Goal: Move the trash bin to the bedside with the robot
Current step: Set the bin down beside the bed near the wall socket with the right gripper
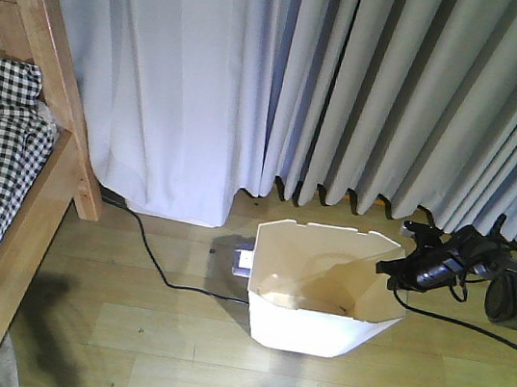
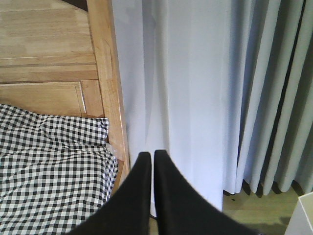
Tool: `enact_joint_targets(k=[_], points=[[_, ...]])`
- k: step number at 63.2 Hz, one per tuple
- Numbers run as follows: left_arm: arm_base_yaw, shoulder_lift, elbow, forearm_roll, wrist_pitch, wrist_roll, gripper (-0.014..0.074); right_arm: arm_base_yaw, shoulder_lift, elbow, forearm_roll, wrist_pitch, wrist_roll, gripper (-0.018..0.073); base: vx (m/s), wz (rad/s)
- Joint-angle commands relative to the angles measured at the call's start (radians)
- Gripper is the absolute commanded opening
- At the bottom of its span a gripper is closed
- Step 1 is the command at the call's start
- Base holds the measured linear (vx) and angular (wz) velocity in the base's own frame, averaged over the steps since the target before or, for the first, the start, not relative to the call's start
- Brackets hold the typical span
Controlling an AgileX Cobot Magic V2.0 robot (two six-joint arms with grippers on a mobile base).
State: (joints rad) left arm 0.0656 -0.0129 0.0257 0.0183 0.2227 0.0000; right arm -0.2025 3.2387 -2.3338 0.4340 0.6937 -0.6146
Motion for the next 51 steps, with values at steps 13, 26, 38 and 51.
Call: enact_joint_targets(k=[13,26,38,51], points=[[0.001,-0.014,0.019,-0.004,-0.071,0.000,-0.0006,-0.003,0.085,-0.032,0.066,0.056,0.000,0.0085,0.00,0.00],[0.001,-0.014,0.019,-0.004,-0.071,0.000,-0.0006,-0.003,0.111,-0.032,0.055,0.060,0.024,0.0092,0.00,0.00],[0.001,-0.014,0.019,-0.004,-0.071,0.000,-0.0006,-0.003,0.129,-0.032,0.055,0.059,0.024,0.0114,0.00,0.00],[0.001,-0.014,0.019,-0.004,-0.071,0.000,-0.0006,-0.003,0.129,-0.032,0.055,0.044,0.024,0.0207,0.00,0.00]])
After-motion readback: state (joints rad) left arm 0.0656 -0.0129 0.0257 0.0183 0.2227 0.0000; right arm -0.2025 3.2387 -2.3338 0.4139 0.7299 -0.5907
